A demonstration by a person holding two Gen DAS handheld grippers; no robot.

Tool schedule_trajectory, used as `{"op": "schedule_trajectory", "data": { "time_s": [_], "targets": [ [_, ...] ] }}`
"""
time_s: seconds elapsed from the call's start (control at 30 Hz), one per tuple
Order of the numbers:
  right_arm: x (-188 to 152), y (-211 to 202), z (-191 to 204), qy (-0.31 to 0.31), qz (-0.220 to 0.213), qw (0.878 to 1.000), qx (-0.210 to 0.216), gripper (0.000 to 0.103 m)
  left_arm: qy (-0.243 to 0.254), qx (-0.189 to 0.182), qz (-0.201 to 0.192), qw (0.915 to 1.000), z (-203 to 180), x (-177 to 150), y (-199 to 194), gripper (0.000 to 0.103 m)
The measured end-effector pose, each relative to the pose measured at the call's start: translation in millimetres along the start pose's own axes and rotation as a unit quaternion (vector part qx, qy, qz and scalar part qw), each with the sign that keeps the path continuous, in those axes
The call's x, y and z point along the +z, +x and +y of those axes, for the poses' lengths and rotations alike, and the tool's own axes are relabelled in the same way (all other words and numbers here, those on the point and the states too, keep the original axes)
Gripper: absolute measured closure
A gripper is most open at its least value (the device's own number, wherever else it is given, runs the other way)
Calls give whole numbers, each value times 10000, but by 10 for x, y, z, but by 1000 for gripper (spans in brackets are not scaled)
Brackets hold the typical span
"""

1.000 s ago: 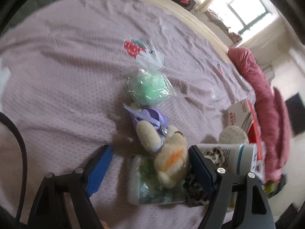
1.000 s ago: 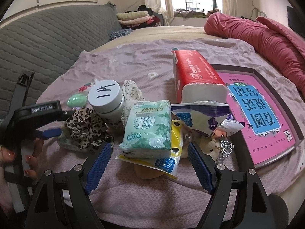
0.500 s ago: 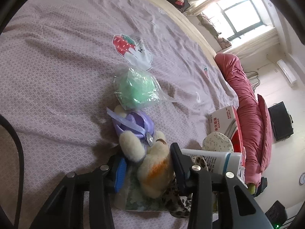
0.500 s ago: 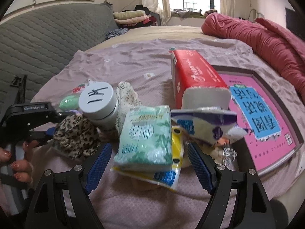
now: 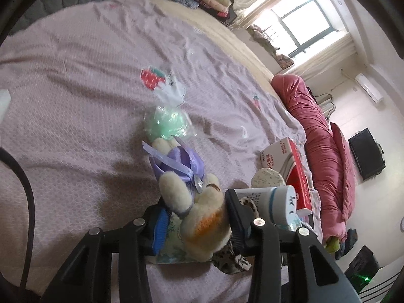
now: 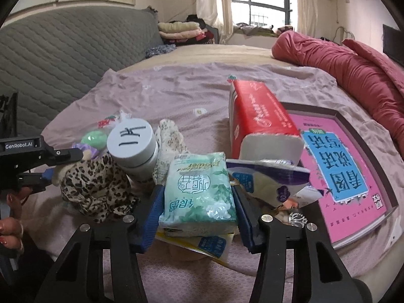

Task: Organize soft objects
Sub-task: 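Lift the green pad pack with the right gripper and carry it over the pink tray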

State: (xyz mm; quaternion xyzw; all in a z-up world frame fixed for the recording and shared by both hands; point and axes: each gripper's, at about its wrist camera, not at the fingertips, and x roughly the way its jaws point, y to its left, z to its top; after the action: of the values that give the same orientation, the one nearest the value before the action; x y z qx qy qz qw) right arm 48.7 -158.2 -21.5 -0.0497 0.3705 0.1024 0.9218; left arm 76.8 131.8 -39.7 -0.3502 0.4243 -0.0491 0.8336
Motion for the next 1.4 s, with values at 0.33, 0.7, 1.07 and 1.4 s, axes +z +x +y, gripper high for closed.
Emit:
{"op": "schedule_trajectory", "data": {
  "time_s": [0.33,0.7,1.07,1.4],
  "targets": [
    [40,-248,-155,228,-282,9989,286,50,264,44,-297,9992,-212,-87,-302,60],
    [88,-575,-283,252,-792,9964,188,50,636,150,-614,9960,-523,-194,-616,60],
    [161,-805,-530,361,-1259,9913,-107,50,1094,-47,-581,9923,-1015,-364,-725,60],
    [157,-943,-885,694,-1452,9862,-398,50,1679,-243,-329,9850,-1643,-650,-556,60]
  ]
}}
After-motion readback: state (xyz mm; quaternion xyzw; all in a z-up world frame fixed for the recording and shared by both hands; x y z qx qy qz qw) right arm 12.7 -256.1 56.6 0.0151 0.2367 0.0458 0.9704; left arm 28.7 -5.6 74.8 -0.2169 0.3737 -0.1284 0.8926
